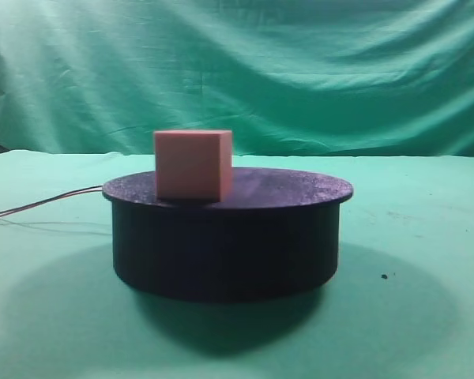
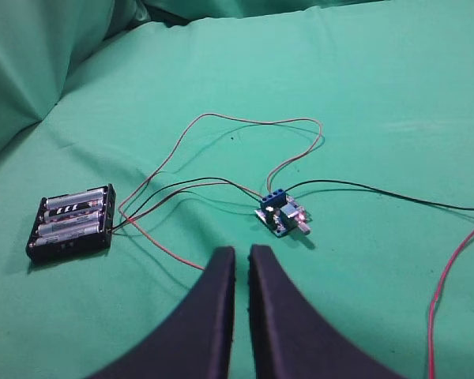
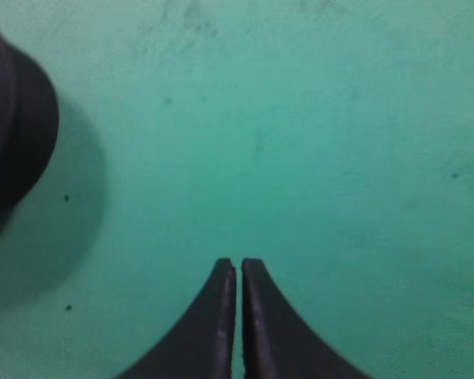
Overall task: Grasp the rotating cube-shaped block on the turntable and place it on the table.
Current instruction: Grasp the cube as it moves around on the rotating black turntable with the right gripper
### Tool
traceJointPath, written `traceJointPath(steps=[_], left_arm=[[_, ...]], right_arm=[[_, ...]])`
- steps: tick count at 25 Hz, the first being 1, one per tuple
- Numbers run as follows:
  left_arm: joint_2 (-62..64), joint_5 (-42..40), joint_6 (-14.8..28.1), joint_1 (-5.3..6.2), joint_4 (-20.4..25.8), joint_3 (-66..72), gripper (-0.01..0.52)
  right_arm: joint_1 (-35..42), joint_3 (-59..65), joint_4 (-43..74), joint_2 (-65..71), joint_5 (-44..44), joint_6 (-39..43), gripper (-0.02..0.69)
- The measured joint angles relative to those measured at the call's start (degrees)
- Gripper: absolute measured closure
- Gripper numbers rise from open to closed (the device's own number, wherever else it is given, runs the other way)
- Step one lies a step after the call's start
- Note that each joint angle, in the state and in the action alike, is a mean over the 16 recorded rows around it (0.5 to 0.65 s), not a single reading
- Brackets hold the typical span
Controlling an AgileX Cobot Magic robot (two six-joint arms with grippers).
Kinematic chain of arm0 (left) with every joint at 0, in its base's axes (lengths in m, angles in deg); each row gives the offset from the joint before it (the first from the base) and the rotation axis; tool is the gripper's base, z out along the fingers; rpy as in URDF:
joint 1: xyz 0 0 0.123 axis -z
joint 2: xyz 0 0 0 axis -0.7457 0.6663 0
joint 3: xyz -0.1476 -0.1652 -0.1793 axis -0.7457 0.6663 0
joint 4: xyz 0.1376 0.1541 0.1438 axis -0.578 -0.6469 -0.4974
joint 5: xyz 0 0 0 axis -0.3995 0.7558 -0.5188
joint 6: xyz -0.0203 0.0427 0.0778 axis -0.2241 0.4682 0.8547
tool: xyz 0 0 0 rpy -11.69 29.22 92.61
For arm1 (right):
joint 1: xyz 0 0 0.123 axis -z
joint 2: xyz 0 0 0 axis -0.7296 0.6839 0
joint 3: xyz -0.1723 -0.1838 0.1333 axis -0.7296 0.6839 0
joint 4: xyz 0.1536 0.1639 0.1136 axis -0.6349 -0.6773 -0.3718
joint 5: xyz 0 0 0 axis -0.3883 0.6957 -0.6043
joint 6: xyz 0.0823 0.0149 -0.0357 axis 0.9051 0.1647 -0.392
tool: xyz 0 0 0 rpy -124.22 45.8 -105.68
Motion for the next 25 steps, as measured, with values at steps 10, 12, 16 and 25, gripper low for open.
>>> traceJointPath(steps=[10,12,16,25], left_arm=[[0.0,0.0,0.0,0.0,0.0,0.0,0.514],[0.0,0.0,0.0,0.0,0.0,0.0,0.514],[0.0,0.0,0.0,0.0,0.0,0.0,0.514],[0.0,0.0,0.0,0.0,0.0,0.0,0.514]], right_arm=[[-6.5,-14.4,2.3,14.2,4.8,4.3,0.341],[-6.6,-16.1,1.7,16.3,5.6,4.1,0.26],[-6.6,-18.1,0.1,19.8,6.4,3.4,0.124],[-6.6,-19.3,-0.4,25.6,4.4,1.5,0.218]])
